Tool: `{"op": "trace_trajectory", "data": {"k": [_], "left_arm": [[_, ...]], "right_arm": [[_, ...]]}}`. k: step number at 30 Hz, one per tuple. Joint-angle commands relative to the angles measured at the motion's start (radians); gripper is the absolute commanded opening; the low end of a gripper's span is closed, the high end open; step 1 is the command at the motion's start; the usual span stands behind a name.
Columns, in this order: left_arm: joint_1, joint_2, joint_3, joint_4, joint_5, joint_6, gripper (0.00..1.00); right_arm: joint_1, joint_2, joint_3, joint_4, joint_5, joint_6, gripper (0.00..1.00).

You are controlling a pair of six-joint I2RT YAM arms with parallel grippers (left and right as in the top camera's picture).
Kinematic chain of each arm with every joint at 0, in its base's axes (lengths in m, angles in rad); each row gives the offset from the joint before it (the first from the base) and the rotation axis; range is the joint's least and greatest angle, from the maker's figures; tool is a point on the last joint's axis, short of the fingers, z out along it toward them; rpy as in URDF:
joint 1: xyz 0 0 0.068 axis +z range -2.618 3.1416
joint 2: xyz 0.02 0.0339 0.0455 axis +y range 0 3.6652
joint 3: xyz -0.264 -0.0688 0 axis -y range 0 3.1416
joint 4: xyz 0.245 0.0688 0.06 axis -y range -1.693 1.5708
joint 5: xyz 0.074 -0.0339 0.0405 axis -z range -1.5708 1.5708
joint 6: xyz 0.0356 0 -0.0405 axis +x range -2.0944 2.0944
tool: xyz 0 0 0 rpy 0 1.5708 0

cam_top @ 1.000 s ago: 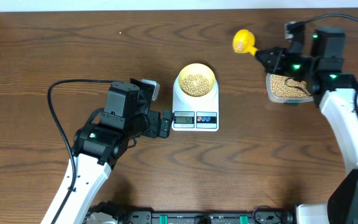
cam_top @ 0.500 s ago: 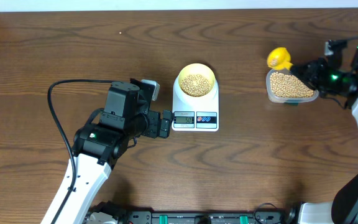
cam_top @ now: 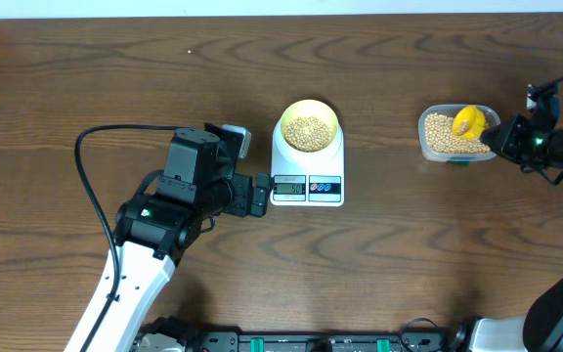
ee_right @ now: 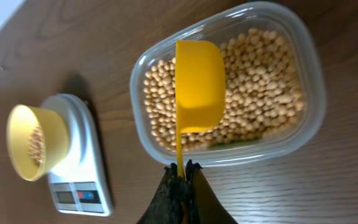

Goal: Scoop item into bowl and weigh 50g on scale
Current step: 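Carry the yellow scoop right back over the soybean tub, then tip leftover soybeans into the tub and lay the scoop in it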

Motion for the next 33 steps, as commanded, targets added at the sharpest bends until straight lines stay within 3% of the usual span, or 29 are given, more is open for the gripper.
{"op": "trace_trajectory", "data": {"k": [1, 8, 20, 26, 33], "left_arm": [[0.000, -0.004, -0.002, 0.000, -0.007, 0.016, 0.98], [0.000, -0.004, -0.002, 0.000, -0.007, 0.016, 0.98], [0.000, -0.004, -0.002, 0.000, -0.007, 0.016, 0.98], [0.000, -0.004, -0.002, 0.000, -0.007, 0.016, 0.98], [0.000, -0.004, -0.002, 0.000, -0.007, 0.016, 0.98]], "right_arm": [[-0.001, -0.049, 0.003, 0.000, 0.029, -0.137, 0.01], [0.064, -0.132, 0.003, 0.000, 0.219, -0.280, 0.01], [0.299, -0.156, 0.003, -0.013, 0.699, -0.432, 0.01], [0.347, -0.155, 0.003, -0.008, 0.766, -0.449, 0.01], [0.348, -0.155, 0.003, -0.012, 0.673, -0.431, 0.01]]}}
